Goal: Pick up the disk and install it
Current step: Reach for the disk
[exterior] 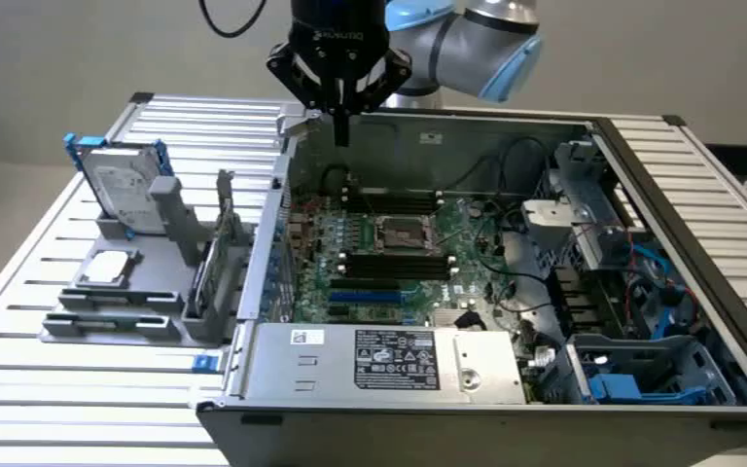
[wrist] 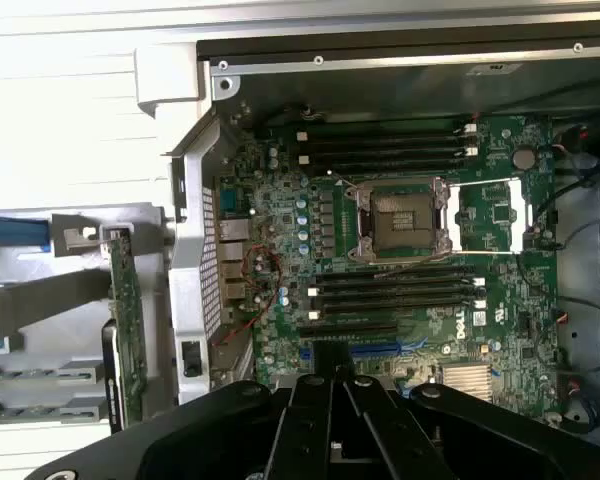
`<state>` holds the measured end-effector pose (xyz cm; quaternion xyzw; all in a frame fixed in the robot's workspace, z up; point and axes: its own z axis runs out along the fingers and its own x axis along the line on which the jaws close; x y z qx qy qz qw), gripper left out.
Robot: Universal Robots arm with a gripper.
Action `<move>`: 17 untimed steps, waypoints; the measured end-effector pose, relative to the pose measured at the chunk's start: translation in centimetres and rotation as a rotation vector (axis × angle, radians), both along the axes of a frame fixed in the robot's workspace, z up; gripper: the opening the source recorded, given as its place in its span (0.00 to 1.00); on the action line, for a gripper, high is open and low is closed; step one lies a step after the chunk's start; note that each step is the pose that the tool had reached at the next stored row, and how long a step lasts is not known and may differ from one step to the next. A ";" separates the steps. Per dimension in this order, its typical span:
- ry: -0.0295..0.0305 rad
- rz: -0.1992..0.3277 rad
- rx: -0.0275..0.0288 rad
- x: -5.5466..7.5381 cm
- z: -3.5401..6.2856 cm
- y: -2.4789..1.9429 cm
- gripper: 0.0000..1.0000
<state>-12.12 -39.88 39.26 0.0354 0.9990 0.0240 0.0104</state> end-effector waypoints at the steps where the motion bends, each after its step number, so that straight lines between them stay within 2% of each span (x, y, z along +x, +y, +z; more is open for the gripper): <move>1: 0.0000 0.000 0.0000 0.0 0.00 0.00 0.11; 17: 0.0000 0.000 0.0001 0.0 0.00 0.00 0.11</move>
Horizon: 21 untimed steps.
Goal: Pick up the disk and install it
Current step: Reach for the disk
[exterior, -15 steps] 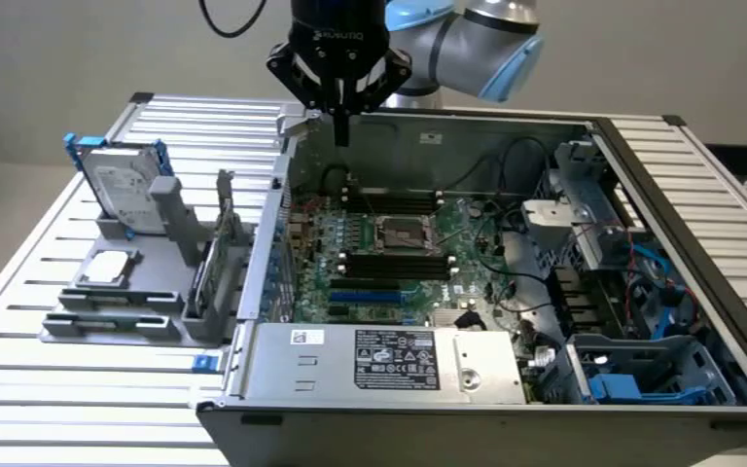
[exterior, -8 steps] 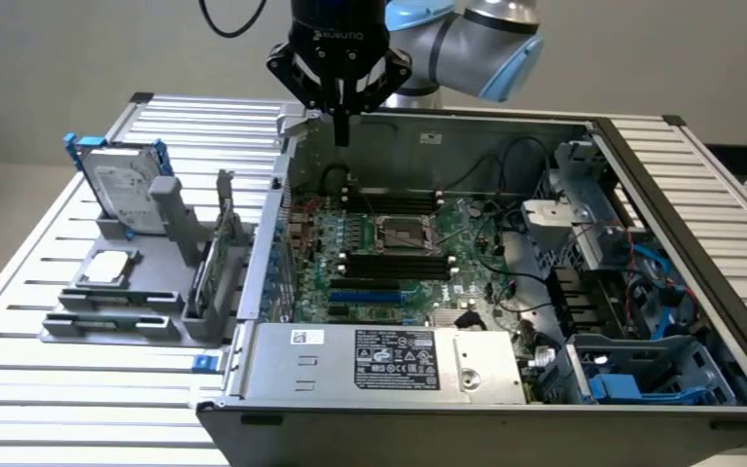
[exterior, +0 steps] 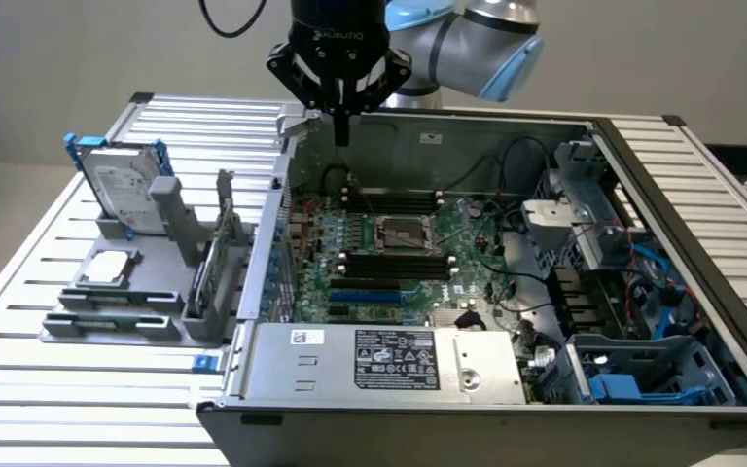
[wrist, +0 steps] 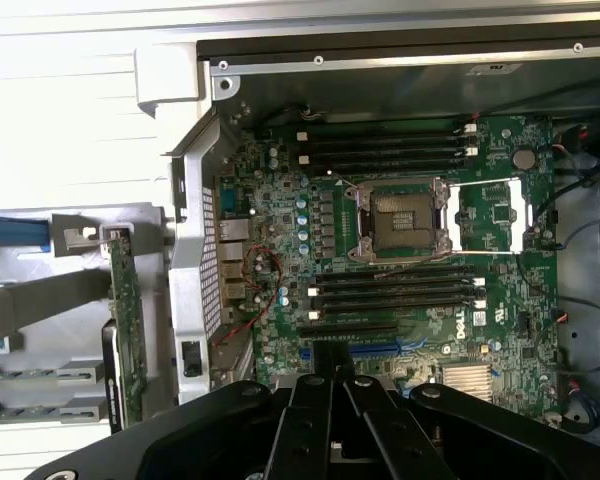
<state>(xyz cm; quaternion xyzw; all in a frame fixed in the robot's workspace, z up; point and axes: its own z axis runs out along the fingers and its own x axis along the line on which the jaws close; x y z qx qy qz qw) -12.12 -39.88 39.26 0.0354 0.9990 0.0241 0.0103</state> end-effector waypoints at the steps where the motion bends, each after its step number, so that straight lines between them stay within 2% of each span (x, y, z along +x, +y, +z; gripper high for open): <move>1: 0.0000 0.000 0.0000 0.0 0.00 0.00 0.11; 4: 0.0001 0.000 0.0000 -0.1 0.00 0.00 0.11; 6: 0.0003 0.000 0.0008 -0.9 -0.04 0.09 0.11; 10: 0.0004 0.000 0.0010 -2.7 -0.33 0.57 0.11; 15: -0.0005 0.000 0.0011 -4.9 -0.81 1.36 0.11; 21: -0.0015 0.000 0.0011 -7.2 -1.27 2.82 0.11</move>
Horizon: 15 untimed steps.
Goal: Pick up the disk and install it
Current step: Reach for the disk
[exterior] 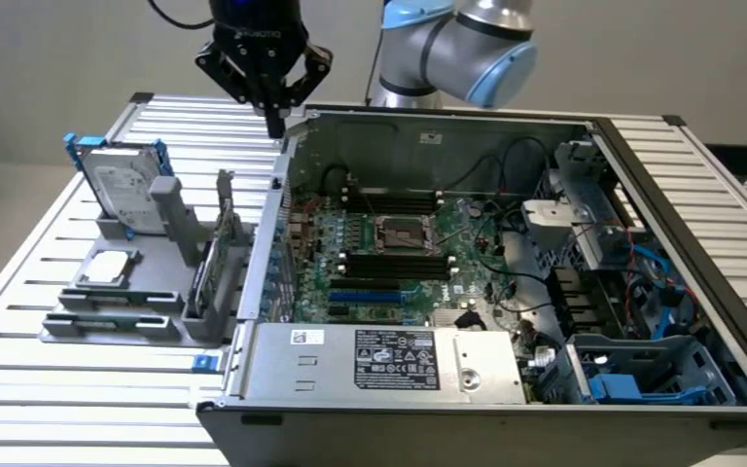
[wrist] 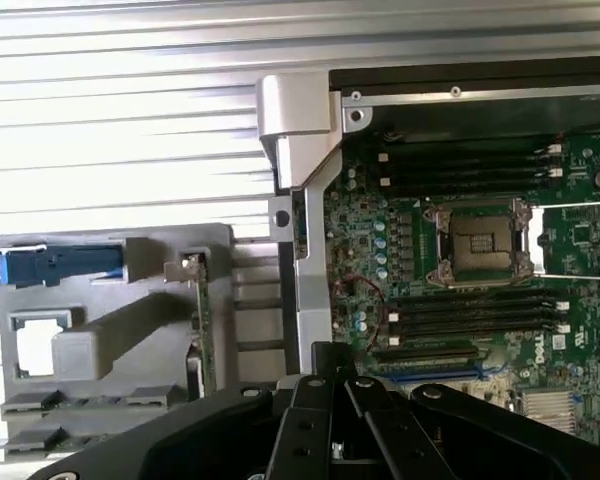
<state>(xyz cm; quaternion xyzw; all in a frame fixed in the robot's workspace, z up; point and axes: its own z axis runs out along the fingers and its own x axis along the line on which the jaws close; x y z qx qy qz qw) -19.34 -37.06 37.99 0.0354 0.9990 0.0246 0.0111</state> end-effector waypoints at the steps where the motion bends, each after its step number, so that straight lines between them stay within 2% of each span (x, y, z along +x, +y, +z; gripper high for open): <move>1: 0.0000 0.000 0.0001 -0.3 -0.02 0.27 0.11; 9: 0.0000 0.000 0.0000 -3.9 -0.13 2.01 0.11; 15: 0.0001 0.000 0.0001 -6.6 -0.15 3.07 0.11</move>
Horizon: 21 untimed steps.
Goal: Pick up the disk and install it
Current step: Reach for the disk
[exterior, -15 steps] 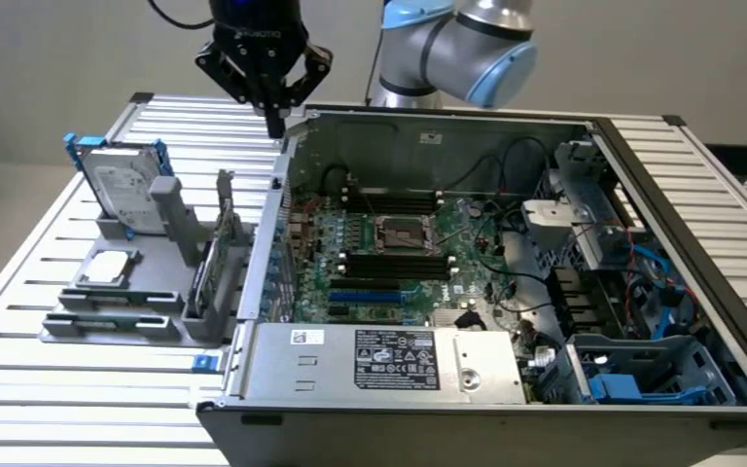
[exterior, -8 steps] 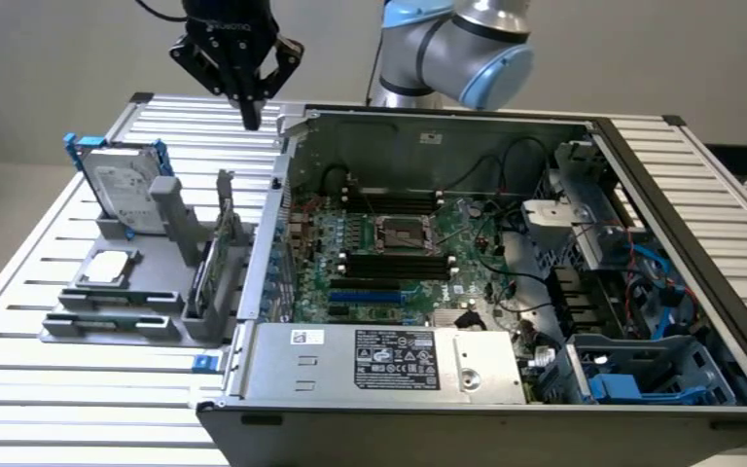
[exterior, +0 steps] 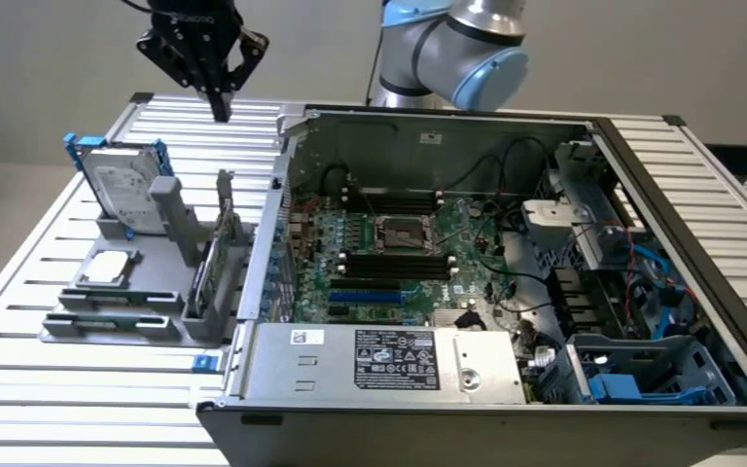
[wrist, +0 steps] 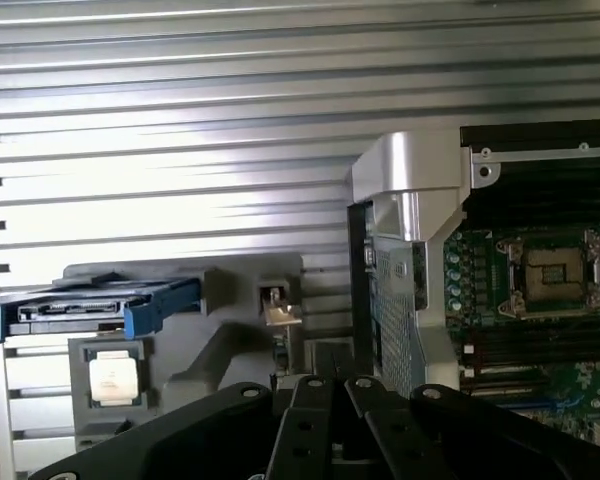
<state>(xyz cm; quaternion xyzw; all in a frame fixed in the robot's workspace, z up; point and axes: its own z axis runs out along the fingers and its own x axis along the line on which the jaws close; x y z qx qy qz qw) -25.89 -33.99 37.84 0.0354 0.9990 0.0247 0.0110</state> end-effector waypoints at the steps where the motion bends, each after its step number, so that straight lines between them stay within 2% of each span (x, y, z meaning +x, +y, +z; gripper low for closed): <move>1: 0.0005 0.000 -0.0001 -0.5 0.00 0.15 0.11; 13: 0.0028 0.000 -0.0001 -5.9 -0.03 1.37 0.11; 21: 0.0045 0.000 0.0000 -9.5 -0.09 1.78 0.11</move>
